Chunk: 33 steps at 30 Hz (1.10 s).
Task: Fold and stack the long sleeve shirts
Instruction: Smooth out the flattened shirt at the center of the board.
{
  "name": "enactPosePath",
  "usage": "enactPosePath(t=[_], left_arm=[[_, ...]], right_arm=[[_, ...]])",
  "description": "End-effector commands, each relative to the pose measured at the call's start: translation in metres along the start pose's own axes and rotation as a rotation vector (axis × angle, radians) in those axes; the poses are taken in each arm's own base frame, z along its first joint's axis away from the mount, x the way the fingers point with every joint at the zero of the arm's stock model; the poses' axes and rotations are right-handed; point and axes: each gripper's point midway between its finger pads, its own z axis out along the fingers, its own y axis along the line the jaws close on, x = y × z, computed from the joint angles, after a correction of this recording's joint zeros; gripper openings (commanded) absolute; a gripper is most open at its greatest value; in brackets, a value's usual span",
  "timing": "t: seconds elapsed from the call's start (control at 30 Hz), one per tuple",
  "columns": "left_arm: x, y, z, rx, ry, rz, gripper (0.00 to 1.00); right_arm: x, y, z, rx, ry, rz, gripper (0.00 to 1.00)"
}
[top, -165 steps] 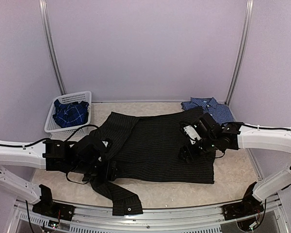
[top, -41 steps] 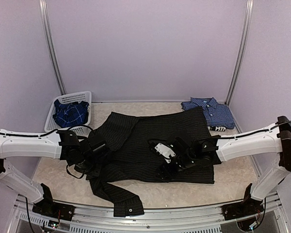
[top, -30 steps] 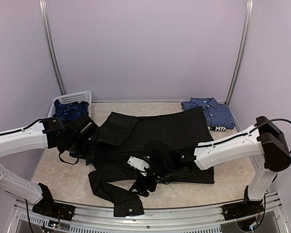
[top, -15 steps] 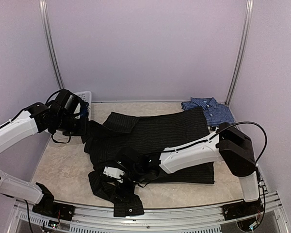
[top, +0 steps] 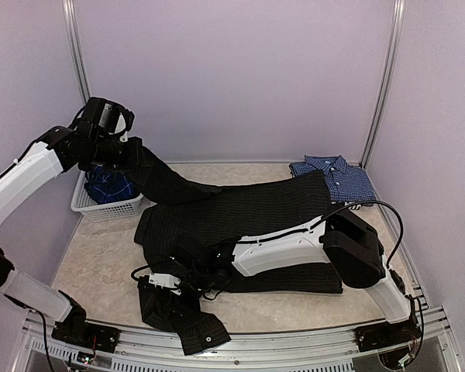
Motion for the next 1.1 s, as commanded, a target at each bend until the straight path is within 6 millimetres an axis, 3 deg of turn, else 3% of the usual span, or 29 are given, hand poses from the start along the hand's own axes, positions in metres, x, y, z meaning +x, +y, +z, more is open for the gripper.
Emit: enactPosePath(t=[0.0,0.2,0.3,0.43,0.6,0.8,1.07], left_arm=[[-0.047,-0.008,0.006,0.002,-0.079,0.024,0.0],[-0.063,-0.004,0.02,0.006,-0.084,0.016,0.0],[-0.062,0.001,0.026,0.003,-0.076,0.013,0.0],[-0.062,0.005,0.029,0.002,-0.075,0.013,0.0],[-0.064,0.008,0.032,0.005,-0.078,0.014,0.0],[-0.063,0.014,0.037,0.009,-0.077,0.009,0.0],[-0.063,0.02,0.044,0.005,-0.067,0.007,0.0]], right_arm=[[-0.023,0.015,0.01,-0.095,-0.044,-0.052,0.33],[-0.049,0.015,0.016,-0.14,-0.109,-0.074,0.31],[-0.058,0.013,0.011,-0.112,-0.131,-0.08,0.37],[-0.056,0.013,-0.01,-0.025,-0.129,-0.08,0.51],[-0.062,0.011,-0.052,0.131,-0.156,-0.08,0.58],[-0.069,-0.025,-0.066,0.282,-0.161,0.011,0.56],[-0.077,-0.111,-0.067,0.535,-0.143,0.209,0.49]])
